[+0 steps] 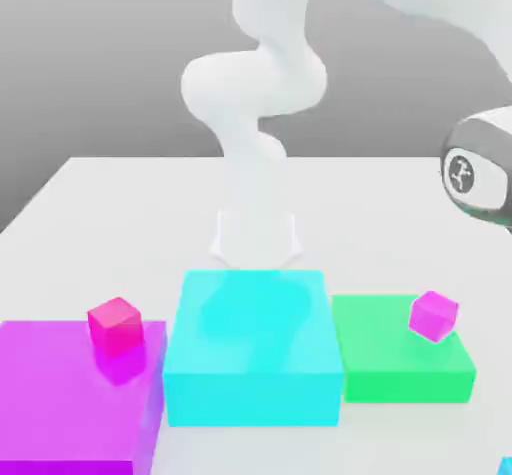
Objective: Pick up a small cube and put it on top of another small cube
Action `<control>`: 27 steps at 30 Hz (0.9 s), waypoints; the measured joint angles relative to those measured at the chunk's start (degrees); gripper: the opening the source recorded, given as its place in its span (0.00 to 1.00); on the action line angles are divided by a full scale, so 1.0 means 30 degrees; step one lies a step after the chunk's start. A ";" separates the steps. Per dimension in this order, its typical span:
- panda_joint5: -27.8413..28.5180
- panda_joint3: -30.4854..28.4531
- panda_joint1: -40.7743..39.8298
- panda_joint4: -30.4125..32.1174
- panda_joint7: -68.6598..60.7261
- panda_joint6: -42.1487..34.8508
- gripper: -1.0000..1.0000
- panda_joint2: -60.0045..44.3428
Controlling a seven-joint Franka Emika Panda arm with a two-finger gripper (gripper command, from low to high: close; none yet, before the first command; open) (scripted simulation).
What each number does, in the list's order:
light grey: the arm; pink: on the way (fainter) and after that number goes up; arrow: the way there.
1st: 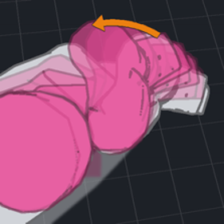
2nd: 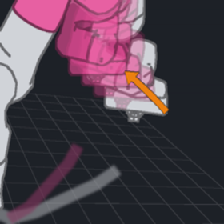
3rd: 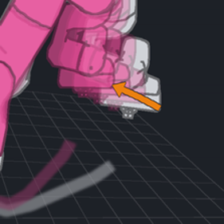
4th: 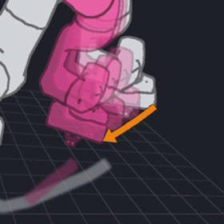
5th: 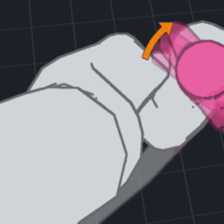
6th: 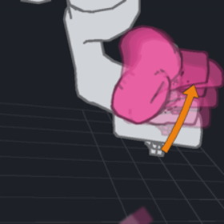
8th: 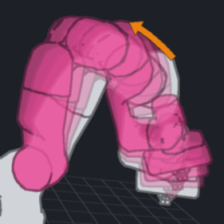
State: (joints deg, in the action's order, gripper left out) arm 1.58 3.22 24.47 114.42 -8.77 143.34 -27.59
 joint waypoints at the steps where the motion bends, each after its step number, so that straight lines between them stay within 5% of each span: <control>1: 0.0239 0.0007 0.0131 -0.0162 -0.0156 0.0282 0.50 -0.0678; 4: 0.0551 -0.0098 0.0330 -0.0642 -0.0223 0.1672 0.50 -0.2754; 5: 0.0592 -0.0130 0.0361 -0.0751 -0.0208 0.2011 0.00 -0.3225; 16: 0.0283 0.0021 0.0299 -0.0067 -0.0374 0.0309 0.00 -0.0888; 27: -0.1833 0.1321 0.0638 0.6641 0.0380 -0.0459 0.00 0.6439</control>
State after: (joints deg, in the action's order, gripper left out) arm -3.92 7.18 26.38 134.34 -7.63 141.96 -8.27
